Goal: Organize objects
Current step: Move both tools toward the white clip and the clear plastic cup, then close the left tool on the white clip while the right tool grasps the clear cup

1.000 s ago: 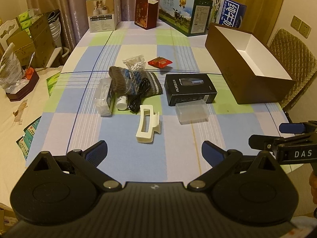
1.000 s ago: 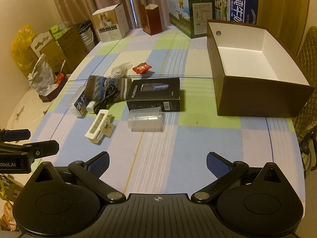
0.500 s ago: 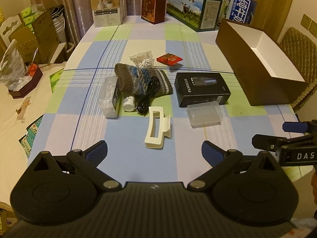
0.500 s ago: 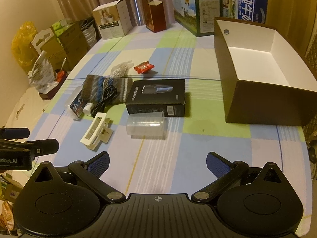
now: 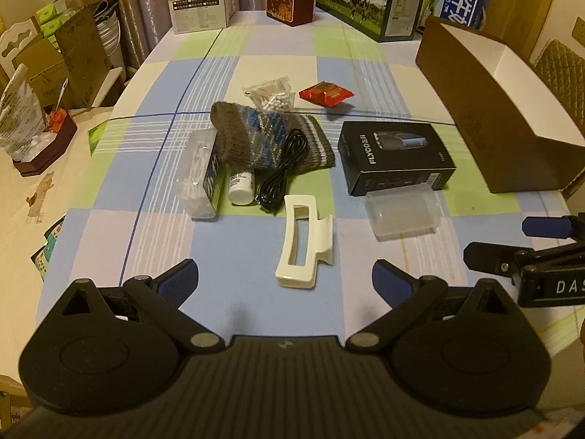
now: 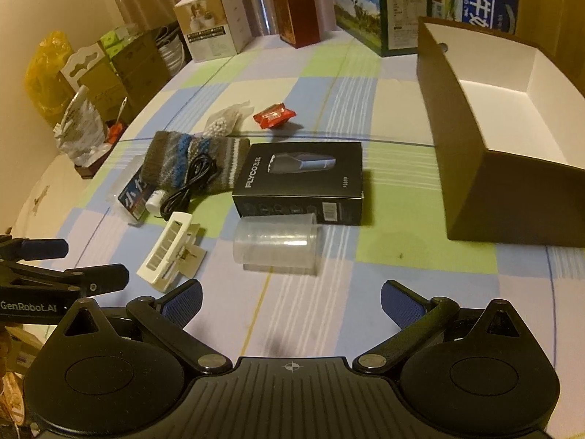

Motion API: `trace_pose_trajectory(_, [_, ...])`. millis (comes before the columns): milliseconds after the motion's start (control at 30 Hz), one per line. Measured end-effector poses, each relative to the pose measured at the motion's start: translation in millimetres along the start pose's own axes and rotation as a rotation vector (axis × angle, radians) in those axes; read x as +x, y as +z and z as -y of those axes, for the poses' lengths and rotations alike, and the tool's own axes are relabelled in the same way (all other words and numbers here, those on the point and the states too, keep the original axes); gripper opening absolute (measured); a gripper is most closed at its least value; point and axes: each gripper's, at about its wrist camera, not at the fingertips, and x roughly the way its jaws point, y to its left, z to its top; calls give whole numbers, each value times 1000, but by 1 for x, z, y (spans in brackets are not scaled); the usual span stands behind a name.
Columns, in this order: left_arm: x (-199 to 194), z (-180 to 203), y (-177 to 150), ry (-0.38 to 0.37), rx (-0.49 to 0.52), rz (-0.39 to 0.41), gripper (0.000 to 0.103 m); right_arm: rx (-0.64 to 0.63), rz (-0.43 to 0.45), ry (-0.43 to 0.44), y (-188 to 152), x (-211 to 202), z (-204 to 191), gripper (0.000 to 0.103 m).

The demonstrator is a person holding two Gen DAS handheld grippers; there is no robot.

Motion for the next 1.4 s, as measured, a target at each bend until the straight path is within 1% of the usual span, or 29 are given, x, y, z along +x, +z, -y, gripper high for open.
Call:
trace_pose_trajectory(200, [22, 0, 5, 1, 1, 0, 100, -9, 15, 18, 4, 22, -1, 101])
trace_pose_trajectory(233, [25, 0, 5, 5, 1, 0, 99, -13, 17, 15, 4, 25, -2, 99])
trace_pose_trajectory(267, [28, 0, 6, 8, 0, 1, 99, -17, 17, 13, 6, 29, -2, 94])
trace_pose_trajectory(333, [34, -1, 7, 14, 2, -1, 99, -23, 14, 10, 9, 37, -3, 89])
trace_pose_trajectory(567, [50, -3, 8, 24, 6, -16, 98, -56, 1, 0, 12, 62, -6, 79])
trace_pose_trajectory(733, [60, -5, 9, 22, 8, -25, 96, -70, -14, 7, 13, 74, -8, 79])
trace_pose_trajectory(833, [64, -6, 10, 34, 13, -32, 96, -83, -18, 9, 15, 80, -11, 79])
trace_pose_trajectory(967, [66, -8, 11, 24, 5, -33, 96, -100, -28, -6, 17, 89, -14, 78])
trace_pose_trajectory(1000, [67, -7, 12, 24, 8, -32, 96, -104, -30, -13, 17, 90, -14, 77])
trace_pose_trajectory(1033, [67, -7, 13, 24, 11, -31, 96, -107, -31, -16, 18, 91, -14, 70])
trace_pose_trajectory(1067, [68, -6, 13, 23, 12, -31, 96, -108, -33, -12, 17, 92, -13, 68])
trace_pose_trajectory(1300, [75, 3, 16, -11, 22, -39, 94, -86, -39, -34, 13, 84, 1, 67])
trace_pose_trajectory(1400, [81, 8, 18, -22, 20, -48, 91, -69, -43, -42, 10, 79, 10, 67])
